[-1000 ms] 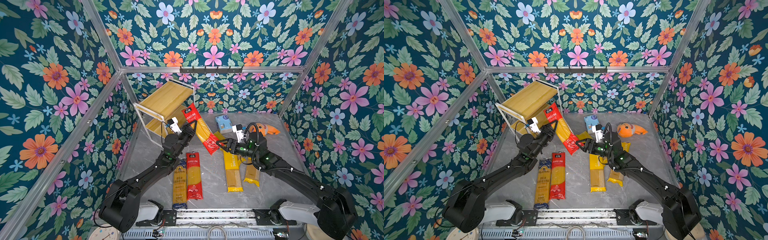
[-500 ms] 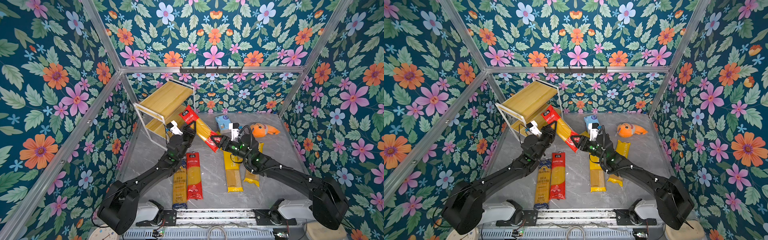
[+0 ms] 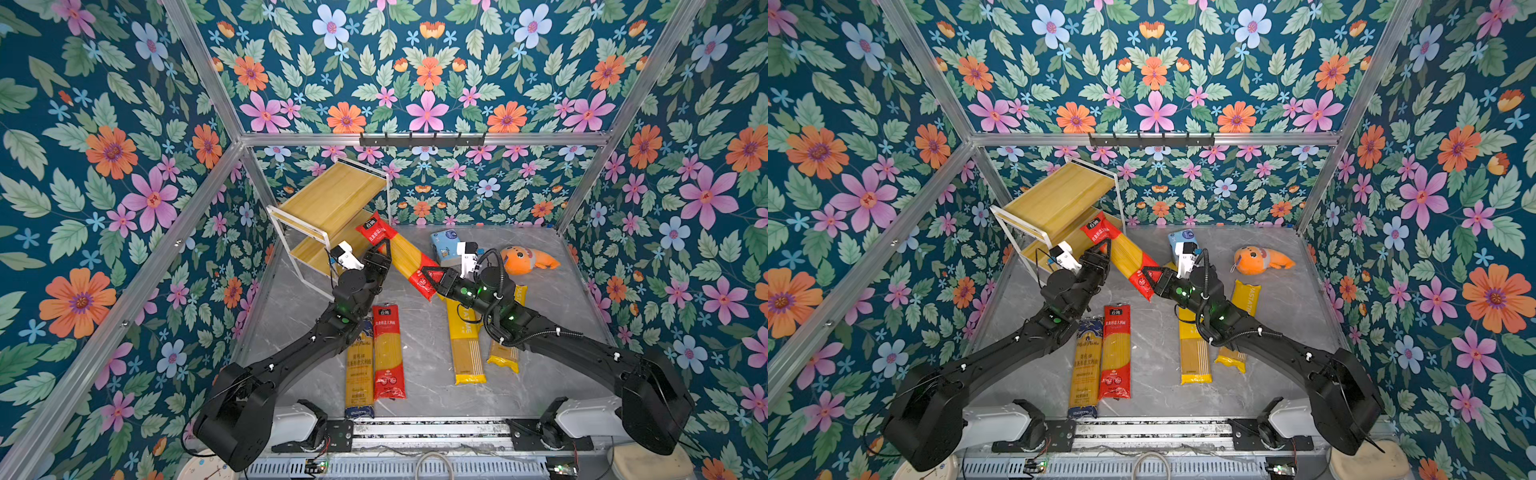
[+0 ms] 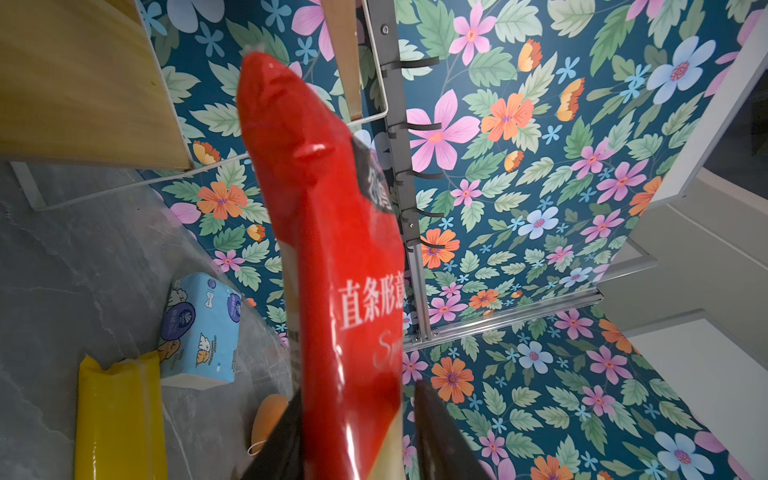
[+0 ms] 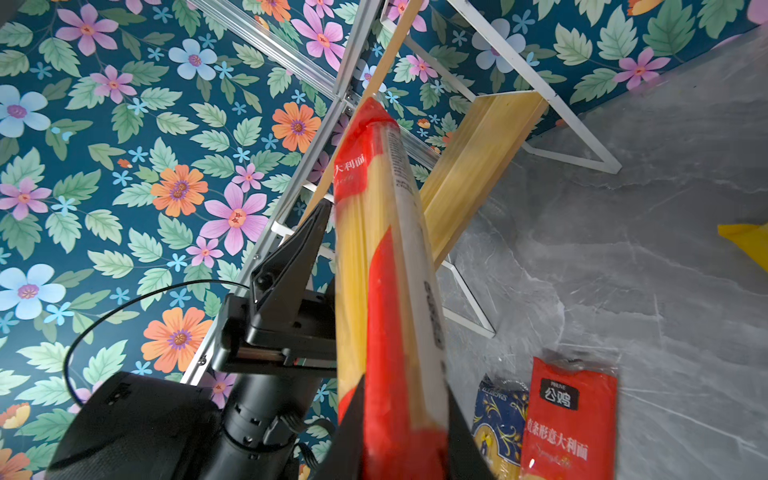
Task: Place and organize the pasta boxes and bags onto the shelf
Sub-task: 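Carry the red pack toward the shelf with the right gripper while the left gripper hovers, then lay the red pack onto the upper shelf tier with the right gripper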
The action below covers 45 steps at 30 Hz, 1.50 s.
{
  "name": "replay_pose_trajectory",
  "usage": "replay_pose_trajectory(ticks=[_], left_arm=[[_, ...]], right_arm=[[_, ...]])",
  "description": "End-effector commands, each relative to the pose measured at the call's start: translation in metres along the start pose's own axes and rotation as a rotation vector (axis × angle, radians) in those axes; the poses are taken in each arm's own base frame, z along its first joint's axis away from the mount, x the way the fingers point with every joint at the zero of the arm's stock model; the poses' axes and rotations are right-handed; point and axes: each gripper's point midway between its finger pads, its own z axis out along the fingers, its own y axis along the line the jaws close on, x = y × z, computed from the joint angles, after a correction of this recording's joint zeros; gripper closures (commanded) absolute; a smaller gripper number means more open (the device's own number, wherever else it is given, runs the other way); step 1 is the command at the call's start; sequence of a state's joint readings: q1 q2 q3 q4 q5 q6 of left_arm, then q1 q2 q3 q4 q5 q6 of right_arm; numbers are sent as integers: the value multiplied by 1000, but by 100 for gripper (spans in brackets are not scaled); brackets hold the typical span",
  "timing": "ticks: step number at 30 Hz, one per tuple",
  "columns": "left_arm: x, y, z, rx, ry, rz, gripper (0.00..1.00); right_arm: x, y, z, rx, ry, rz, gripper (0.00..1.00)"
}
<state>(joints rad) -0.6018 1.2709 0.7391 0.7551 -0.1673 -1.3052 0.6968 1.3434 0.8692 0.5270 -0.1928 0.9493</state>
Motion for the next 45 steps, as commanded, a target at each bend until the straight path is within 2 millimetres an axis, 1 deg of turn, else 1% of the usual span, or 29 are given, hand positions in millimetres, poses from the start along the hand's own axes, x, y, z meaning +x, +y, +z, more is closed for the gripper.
replay_pose_trajectory(ticks=[1,4,8,10,13,14,19,23,26,28,29,30,31,35,36,40,43,45], left_arm=[[-3,-38,-7,140,4,3,56],[-2,-38,-12,142,15,36,52],[-1,-28,-25,123,30,92,46],[0,-21,-31,103,37,128,45],[2,-4,-38,49,47,186,45],[1,2,-41,29,45,202,45],[-1,23,-52,-37,39,255,45],[-7,38,-64,-89,23,293,45],[-10,52,-71,-143,12,341,45],[-13,61,-76,-177,1,368,45],[-15,66,-78,-197,-3,380,45],[-16,71,-80,-216,-9,387,45],[-17,74,-82,-226,-11,397,45],[-19,90,-90,-276,-15,425,45],[-20,94,-93,-287,-16,428,45],[-21,103,-99,-314,-15,443,46],[-20,105,-101,-318,-13,440,46],[-20,105,-101,-316,-9,440,46]], right_arm=[[-21,21,0,-58,-64,15,84],[-31,31,-2,-91,-78,36,86],[-45,45,-8,-124,-94,57,89],[-51,55,-12,-135,-102,54,89],[-58,69,-14,-154,-98,48,91],[-59,75,-13,-167,-93,45,91],[-68,89,-3,-205,-89,55,93],[-78,108,11,-260,-94,66,94],[-81,119,31,-287,-84,92,95],[-80,122,49,-304,-76,138,95],[-80,123,62,-314,-73,168,95],[-81,126,69,-322,-74,190,96],[-75,117,86,-304,-59,221,95],[-71,113,129,-296,-29,310,95],[-68,112,139,-296,-18,326,94],[-51,112,172,-284,35,376,90],[-36,113,192,-285,72,417,83],[-26,115,203,-279,103,434,75]])
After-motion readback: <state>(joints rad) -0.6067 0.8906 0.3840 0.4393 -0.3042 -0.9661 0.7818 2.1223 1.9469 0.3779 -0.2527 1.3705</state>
